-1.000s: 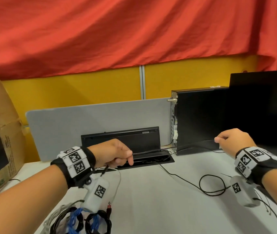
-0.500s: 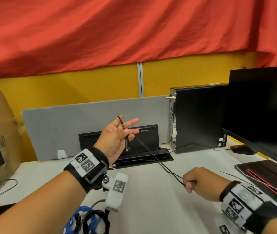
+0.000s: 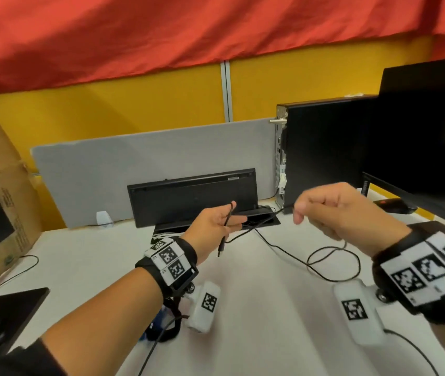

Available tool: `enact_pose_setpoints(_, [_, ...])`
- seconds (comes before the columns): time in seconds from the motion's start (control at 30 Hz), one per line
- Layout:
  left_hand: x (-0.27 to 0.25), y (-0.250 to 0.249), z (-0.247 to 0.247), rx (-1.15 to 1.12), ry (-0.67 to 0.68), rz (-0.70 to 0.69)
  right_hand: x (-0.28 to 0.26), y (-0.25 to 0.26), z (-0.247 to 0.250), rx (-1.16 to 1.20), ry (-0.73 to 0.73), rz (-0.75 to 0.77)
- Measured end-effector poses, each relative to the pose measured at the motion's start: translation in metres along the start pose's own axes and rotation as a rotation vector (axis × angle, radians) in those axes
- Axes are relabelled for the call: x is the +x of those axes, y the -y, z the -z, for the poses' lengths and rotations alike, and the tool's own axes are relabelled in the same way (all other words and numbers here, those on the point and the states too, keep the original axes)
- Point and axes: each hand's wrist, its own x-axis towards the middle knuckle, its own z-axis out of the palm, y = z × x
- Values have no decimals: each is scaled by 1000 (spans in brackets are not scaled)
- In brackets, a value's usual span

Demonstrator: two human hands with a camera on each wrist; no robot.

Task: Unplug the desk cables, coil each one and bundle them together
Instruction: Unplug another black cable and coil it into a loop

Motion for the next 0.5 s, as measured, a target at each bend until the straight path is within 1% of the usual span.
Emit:
enact_pose_setpoints(0.1, [-11,1,-15,69,131,53,13,-12,2,18,-158,-13])
enact_pose_setpoints(0.2, [-21,2,-28,138,282,77,25,-24,-1,12,-270,-4])
enact_pose_setpoints(0.3, [-27,0,-36,112,392,93,36,-39,-2,-18,-373,-23])
enact_pose_setpoints(0.4, [-30,-3,-39,32,391,85,46,-56,-3,-109,-457,-49])
enact_pose_setpoints(0.5, [-30,-6,-37,-152,392,58,57,-74,-4,-194,-488,-91])
